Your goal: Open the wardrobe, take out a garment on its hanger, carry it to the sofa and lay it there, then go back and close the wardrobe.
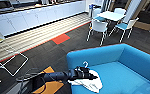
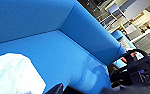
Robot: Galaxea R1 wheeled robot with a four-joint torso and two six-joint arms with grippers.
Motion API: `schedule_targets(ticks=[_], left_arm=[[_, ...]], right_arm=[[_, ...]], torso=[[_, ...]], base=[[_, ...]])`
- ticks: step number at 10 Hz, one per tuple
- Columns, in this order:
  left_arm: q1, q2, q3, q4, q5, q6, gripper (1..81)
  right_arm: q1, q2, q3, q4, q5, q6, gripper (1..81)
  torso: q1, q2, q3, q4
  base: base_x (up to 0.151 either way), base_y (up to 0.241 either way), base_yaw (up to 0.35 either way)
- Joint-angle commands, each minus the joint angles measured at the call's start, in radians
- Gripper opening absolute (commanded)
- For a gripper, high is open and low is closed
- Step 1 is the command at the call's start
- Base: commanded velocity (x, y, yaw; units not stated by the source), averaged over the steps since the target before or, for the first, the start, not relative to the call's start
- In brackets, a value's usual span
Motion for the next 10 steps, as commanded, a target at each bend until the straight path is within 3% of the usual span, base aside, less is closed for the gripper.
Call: schedule_targets(ticks=[1, 2, 3, 4, 6, 7, 10], left_arm=[[-0.018, -0.114, 0.147, 0.024, -0.023, 0.007, 81.1], [0.049, -0.167, 0.162, 0.045, -0.023, 0.019, 81.1], [0.118, -0.199, 0.163, 0.074, -0.023, 0.028, 81.1], [0.178, -0.227, 0.163, 0.103, -0.023, 0.028, 81.1], [0.289, -0.284, 0.158, 0.164, -0.023, 0.033, 81.1], [0.344, -0.302, 0.155, 0.192, -0.023, 0.036, 81.1], [0.522, -0.33, 0.092, 0.283, -0.025, 0.08, 81.1]], right_arm=[[-0.013, 0.011, 0.007, -0.012, -0.073, -0.007, 81.1], [-0.013, 0.011, 0.007, -0.012, -0.073, -0.007, 81.1], [-0.012, 0.011, 0.007, -0.013, -0.073, -0.007, 81.1], [-0.012, 0.011, 0.007, -0.012, -0.073, -0.007, 81.1], [-0.012, 0.011, 0.007, -0.013, -0.073, -0.007, 81.1], [-0.01, 0.011, 0.007, -0.012, -0.073, -0.007, 81.1], [-0.01, 0.011, 0.007, -0.013, -0.073, -0.005, 81.1]], torso=[[0.0, 0.0, 0.069, 0.0], [0.0, 0.0, 0.098, 0.0], [-0.001, 0.0, 0.2, 0.0], [-0.001, 0.0, 0.154, 0.0], [-0.002, -0.001, 0.178, 0.0], [-0.003, -0.001, 0.16, 0.0], [-0.004, -0.003, 0.17, 0.0]], base=[[0.0, 0.0, 0.0], [0.0, 0.0, 0.0], [0.0, 0.0, 0.0], [0.0, 0.0, 0.0], [0.0, 0.0, 0.0], [0.0, 0.0, 0.0], [0.0, 0.0, 0.0]])
